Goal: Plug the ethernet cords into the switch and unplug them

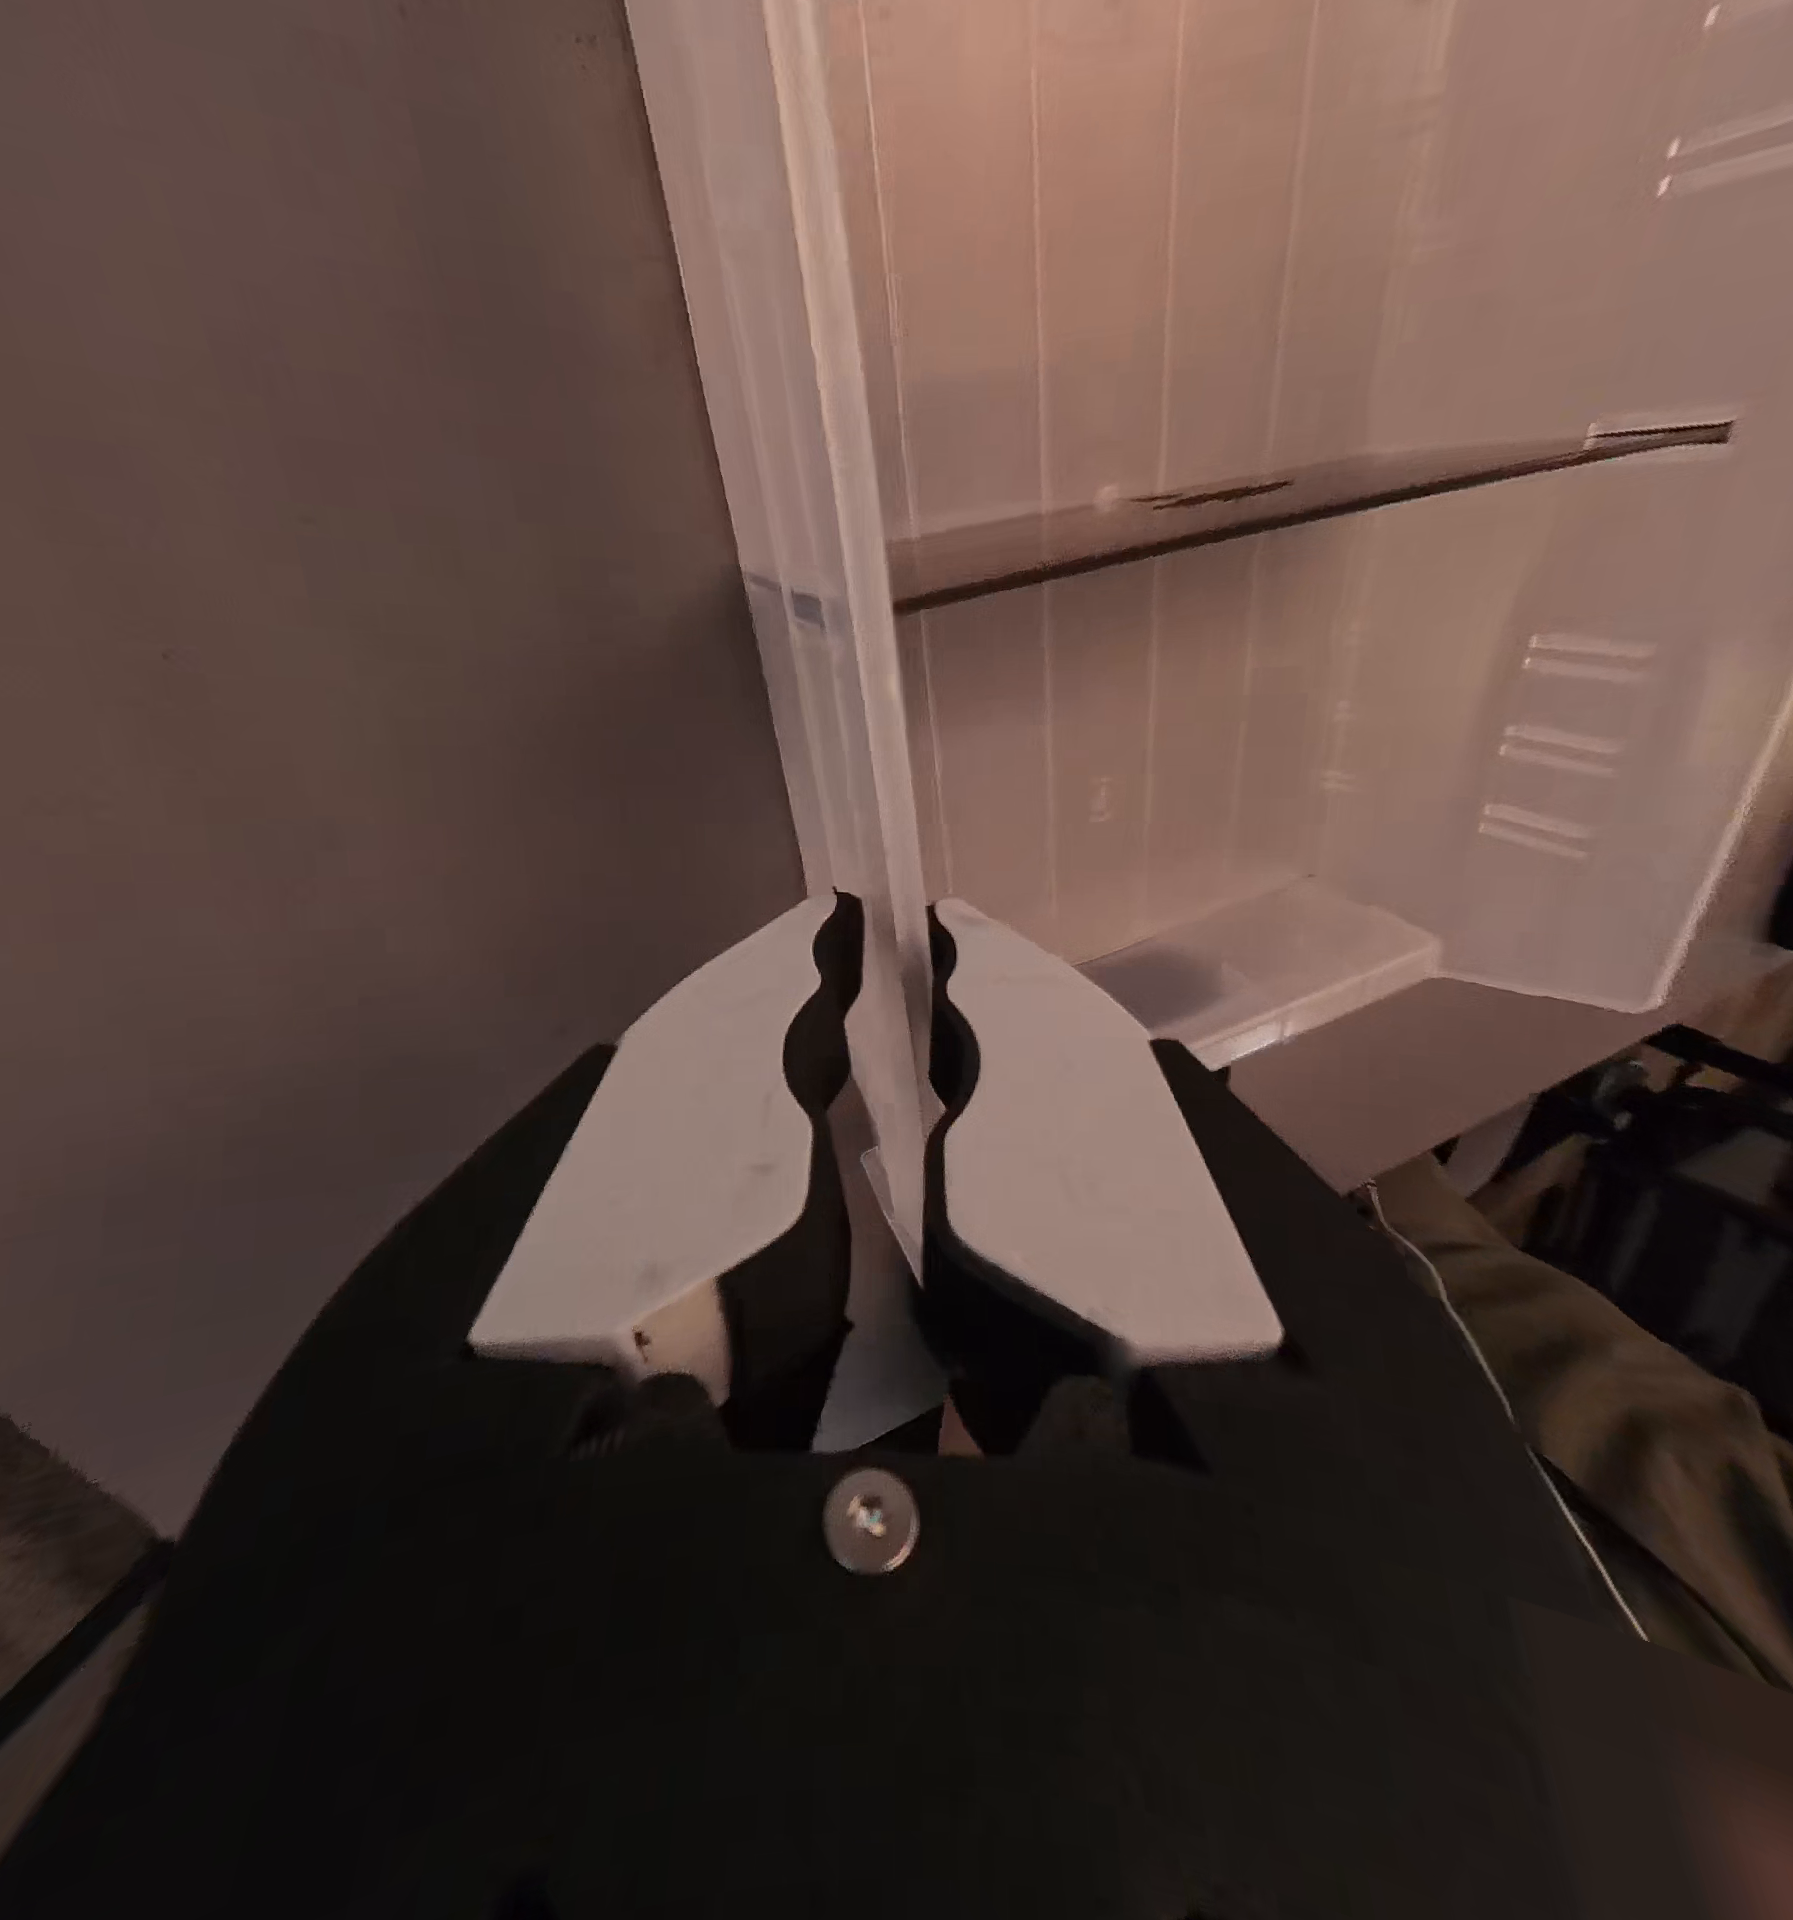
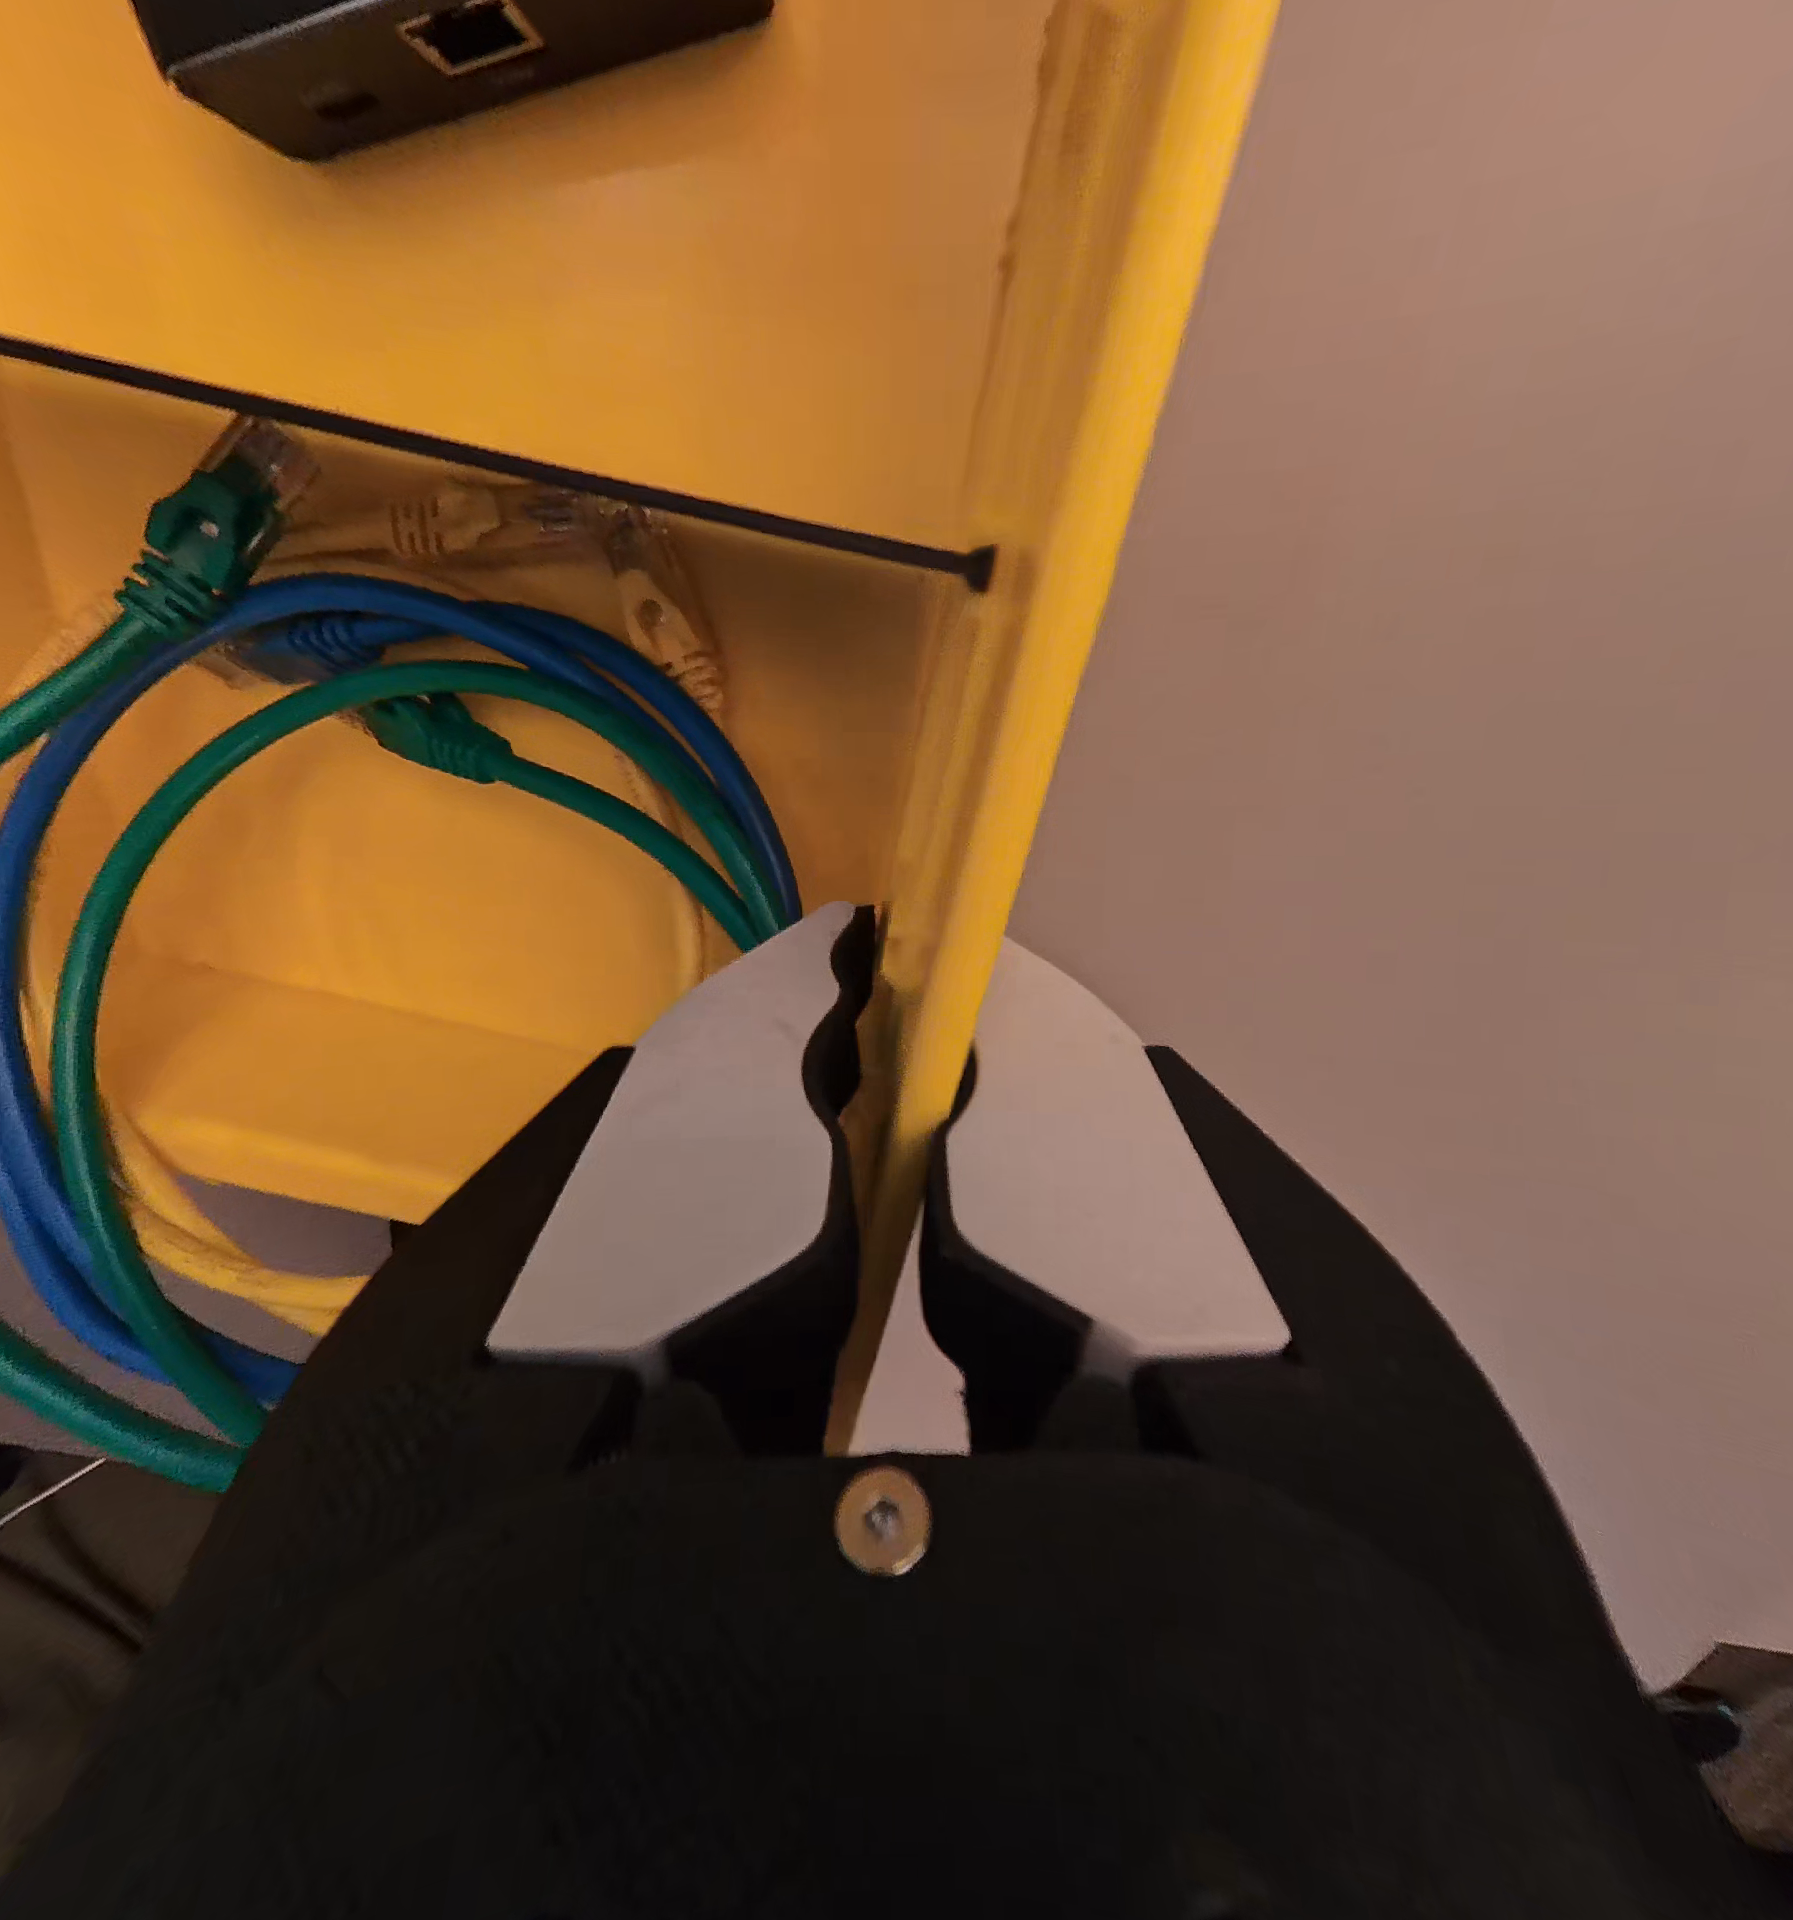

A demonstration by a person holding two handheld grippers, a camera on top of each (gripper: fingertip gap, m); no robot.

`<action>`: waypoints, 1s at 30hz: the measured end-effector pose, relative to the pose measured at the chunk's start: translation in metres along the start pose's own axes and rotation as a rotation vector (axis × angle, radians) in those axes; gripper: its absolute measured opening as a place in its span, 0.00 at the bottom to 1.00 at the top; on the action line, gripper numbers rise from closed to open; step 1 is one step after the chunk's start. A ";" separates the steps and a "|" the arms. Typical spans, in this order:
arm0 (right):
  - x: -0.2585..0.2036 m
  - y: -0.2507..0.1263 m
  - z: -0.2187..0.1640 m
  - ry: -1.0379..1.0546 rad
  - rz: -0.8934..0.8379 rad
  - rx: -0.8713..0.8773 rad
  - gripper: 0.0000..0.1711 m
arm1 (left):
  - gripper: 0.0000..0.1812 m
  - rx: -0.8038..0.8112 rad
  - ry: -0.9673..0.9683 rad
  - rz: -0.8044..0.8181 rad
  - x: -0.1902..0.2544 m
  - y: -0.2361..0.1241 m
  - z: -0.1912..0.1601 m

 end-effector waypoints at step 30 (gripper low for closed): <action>-0.189 -0.100 0.024 -0.493 -0.325 0.676 0.33 | 0.09 -0.138 0.176 0.023 0.096 0.041 0.044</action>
Point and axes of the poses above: each gripper's, where its closed fingertips meet, y out along the fingers, z out of its top, x = y × z across the jaws, the point moved 10 cm from there along -y, back along the fingers, and after that the axes turned 8 degrees about z, right-handed, at the moved point
